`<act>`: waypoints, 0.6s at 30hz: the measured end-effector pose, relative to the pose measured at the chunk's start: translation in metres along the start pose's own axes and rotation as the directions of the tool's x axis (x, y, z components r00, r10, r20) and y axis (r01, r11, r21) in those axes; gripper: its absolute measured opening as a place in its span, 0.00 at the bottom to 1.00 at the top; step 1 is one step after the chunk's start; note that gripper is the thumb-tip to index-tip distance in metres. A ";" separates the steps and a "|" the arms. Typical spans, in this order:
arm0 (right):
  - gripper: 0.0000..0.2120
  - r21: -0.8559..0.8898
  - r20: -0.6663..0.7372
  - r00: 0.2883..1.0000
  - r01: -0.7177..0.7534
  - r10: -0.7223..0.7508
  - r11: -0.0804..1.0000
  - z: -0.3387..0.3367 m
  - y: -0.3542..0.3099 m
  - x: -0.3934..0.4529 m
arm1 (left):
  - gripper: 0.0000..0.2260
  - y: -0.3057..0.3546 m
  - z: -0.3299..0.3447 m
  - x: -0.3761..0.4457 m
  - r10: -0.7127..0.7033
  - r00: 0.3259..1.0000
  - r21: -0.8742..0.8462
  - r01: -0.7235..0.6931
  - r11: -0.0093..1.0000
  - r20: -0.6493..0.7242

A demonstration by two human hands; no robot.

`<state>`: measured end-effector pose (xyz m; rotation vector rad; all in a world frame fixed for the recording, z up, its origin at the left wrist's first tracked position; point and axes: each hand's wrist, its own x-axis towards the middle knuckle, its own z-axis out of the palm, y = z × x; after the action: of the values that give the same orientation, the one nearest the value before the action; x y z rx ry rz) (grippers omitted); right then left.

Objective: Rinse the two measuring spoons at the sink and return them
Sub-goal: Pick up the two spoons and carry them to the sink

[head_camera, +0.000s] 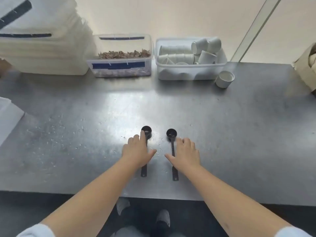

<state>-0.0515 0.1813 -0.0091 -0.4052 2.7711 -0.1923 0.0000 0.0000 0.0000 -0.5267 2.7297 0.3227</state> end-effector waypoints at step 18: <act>0.13 0.264 0.245 0.958 -0.217 0.152 0.940 0.008 0.006 0.020 | 0.05 -0.017 0.020 0.019 -0.121 0.974 -0.485 0.201 0.851 0.192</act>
<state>-0.0686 0.1805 -0.0237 -0.0816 2.4914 -0.4681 -0.0042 -0.0157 -0.0280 -0.8221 2.4137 1.0023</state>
